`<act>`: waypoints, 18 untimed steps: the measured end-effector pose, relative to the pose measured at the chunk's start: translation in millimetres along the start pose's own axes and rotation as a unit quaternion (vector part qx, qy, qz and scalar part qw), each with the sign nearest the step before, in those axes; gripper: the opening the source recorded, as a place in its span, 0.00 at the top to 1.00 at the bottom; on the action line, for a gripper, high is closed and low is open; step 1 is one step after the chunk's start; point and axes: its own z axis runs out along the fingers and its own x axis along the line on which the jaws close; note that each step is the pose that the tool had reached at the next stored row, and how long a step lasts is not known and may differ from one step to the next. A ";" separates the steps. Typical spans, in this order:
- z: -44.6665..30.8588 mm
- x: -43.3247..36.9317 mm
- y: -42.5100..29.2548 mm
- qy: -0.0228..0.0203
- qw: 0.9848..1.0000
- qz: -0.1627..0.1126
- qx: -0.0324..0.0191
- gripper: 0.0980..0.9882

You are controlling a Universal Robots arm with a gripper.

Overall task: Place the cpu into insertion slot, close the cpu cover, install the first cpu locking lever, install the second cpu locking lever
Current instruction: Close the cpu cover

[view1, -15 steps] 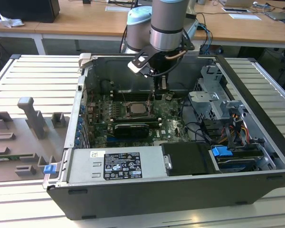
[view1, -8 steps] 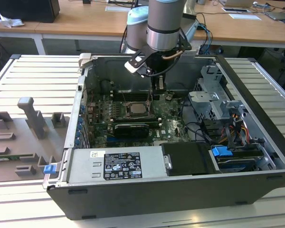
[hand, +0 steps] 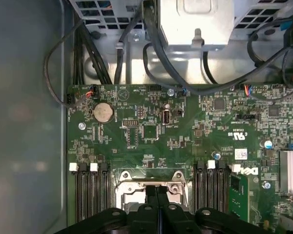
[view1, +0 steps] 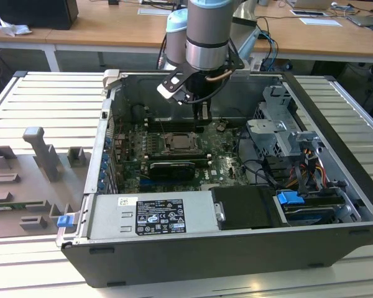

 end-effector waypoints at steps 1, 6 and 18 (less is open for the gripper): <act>2.2 0.0 -1.3 0.000 1.000 0.000 0.000 0.99; 9.6 -0.2 -11.4 0.000 1.000 0.000 0.000 0.99; 13.0 -0.5 -26.4 0.000 1.000 0.000 0.000 0.99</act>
